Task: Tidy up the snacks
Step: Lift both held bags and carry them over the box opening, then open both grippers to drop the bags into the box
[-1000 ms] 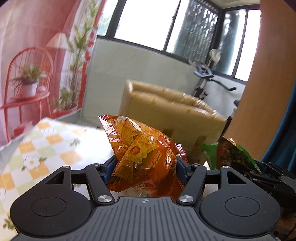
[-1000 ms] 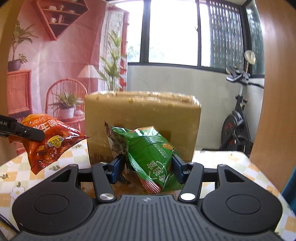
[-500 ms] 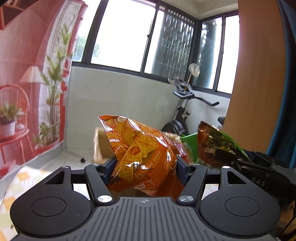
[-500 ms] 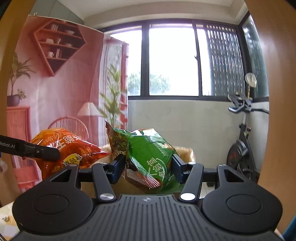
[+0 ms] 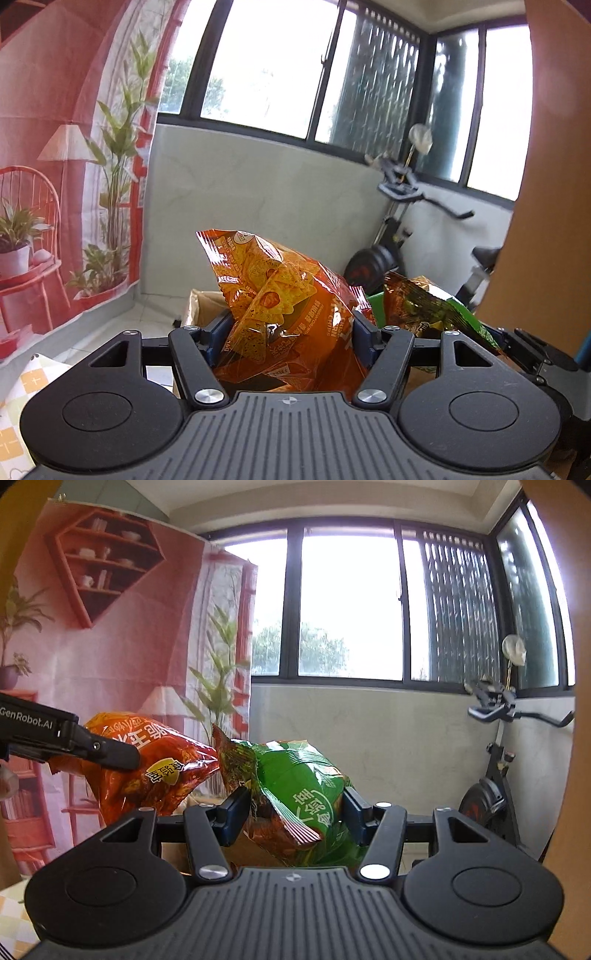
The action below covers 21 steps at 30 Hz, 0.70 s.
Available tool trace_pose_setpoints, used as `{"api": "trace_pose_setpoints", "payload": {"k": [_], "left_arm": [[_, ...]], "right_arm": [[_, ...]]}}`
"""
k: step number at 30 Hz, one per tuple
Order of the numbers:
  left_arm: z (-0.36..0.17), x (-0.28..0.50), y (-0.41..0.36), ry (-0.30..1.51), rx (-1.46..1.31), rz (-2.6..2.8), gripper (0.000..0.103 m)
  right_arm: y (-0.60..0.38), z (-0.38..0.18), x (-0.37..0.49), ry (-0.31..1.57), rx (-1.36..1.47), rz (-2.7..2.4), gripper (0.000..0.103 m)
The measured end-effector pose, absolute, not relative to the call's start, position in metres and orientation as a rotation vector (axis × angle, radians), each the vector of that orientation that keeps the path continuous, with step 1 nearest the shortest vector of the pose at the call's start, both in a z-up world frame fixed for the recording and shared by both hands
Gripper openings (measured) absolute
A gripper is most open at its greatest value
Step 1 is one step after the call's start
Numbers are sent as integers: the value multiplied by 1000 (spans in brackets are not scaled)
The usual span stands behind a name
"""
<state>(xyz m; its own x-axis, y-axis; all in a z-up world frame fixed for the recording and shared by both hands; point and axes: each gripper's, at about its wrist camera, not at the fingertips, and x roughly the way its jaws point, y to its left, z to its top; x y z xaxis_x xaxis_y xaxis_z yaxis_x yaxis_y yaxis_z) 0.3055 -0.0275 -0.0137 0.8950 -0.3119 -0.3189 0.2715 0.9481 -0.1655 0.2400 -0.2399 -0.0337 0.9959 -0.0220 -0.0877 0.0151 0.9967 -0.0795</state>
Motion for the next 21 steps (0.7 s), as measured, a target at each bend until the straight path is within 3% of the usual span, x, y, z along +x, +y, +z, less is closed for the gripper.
{"api": "trace_pose_setpoints", "payload": {"k": [7,9,11,15,21], "left_arm": [[-29,330,-38,400,-33,-294,69],[-30,334,-40,412,1,-295,79],[-29,336,-40,423,21,-286,80],[-22,331,-31,405,32,-270,85],[-9,317,-19,378,17,-250,86]], "right_arm": [[-253,-63,278,184,-49,-11,57],[-256,-69,282,200,-38,-15,58],[-258,-72,285,227,-26,-13,60],[-256,-72,279,227,-51,-35,79],[-252,-69,264,230,-38,-45,80]]}}
